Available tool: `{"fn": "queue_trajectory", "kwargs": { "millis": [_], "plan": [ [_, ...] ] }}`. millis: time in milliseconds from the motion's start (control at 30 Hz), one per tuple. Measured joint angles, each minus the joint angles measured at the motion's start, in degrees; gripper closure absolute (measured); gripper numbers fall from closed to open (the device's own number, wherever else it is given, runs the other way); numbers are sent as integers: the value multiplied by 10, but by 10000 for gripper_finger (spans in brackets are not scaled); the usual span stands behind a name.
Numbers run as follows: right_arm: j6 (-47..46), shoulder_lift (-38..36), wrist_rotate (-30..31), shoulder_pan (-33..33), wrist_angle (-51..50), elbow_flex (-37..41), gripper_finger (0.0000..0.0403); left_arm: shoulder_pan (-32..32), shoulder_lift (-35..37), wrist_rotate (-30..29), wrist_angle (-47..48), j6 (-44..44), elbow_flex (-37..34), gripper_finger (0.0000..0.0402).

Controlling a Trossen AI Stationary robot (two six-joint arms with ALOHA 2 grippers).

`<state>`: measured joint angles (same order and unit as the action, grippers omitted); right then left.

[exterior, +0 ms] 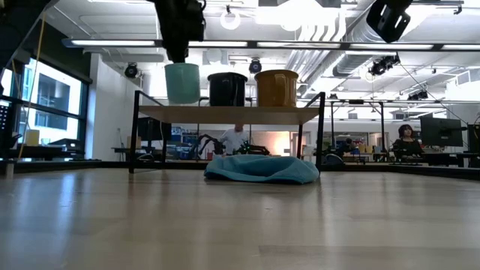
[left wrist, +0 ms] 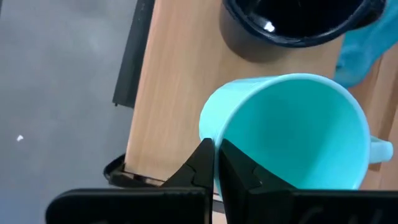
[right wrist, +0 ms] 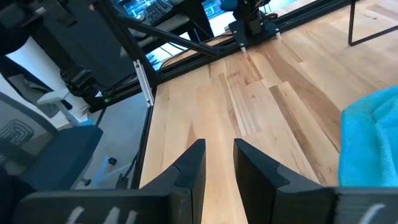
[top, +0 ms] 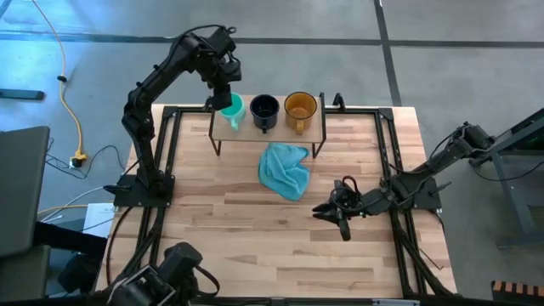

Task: Stack small to large cups/mugs on shelf
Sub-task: Put the light blue mug on the shelf

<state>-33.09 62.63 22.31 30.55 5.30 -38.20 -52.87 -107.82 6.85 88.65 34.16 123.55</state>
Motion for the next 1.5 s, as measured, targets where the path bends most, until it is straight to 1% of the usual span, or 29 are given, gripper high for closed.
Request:
{"fn": "queue_trajectory", "kwargs": {
  "millis": [300, 433, 1133, 1500],
  "plan": [
    [-3, 0, 2, 14, 0, 0, 330, 0, -2, -9, 5, -2, -32, 402],
    [1, 0, 15, 19, 0, 0, 330, 0, -2, -11, 3, -6, -33, 402],
    [10, 0, 16, 19, -4, 0, 330, 0, -4, -13, 4, -14, -32, 402],
    [6, 0, 16, 20, -4, 0, 330, 0, -8, -13, -2, 20, -33, 402]
  ]
}}
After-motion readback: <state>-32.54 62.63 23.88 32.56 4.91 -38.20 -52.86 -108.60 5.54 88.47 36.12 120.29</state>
